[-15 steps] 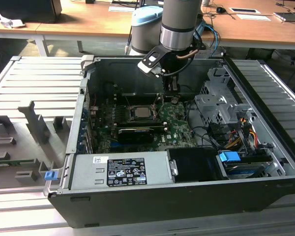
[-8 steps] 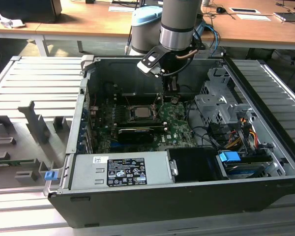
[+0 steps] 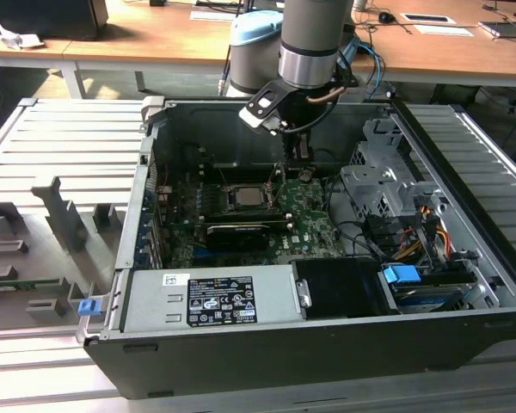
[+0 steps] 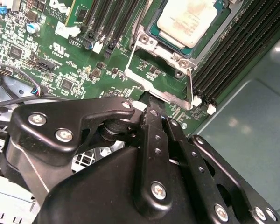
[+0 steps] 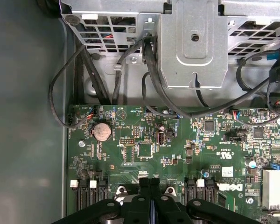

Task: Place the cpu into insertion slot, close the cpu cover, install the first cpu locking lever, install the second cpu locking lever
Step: 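Close the cpu cover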

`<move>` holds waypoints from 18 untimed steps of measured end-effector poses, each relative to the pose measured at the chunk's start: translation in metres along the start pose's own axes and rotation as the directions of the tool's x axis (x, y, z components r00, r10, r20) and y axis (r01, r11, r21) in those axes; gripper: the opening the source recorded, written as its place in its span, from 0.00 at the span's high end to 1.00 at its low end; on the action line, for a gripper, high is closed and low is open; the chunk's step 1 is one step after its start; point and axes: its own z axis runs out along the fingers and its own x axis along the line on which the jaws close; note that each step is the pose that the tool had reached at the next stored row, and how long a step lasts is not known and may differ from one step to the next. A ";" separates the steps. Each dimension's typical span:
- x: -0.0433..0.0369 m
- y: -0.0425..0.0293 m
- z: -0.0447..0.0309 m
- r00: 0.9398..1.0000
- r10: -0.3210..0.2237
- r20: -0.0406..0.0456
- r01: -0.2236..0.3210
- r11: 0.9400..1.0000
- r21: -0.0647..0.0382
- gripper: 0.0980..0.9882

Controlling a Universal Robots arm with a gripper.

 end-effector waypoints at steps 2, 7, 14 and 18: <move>0.0000 -0.0002 0.0000 1.000 0.000 0.000 0.000 1.000 0.000 0.99; 0.0000 -0.0012 0.0000 1.000 0.000 0.000 0.000 1.000 0.000 0.99; 0.0000 -0.0035 -0.0001 1.000 0.000 0.000 0.000 1.000 0.000 0.99; 0.0001 -0.0044 -0.0001 1.000 0.000 0.000 0.000 1.000 0.000 0.99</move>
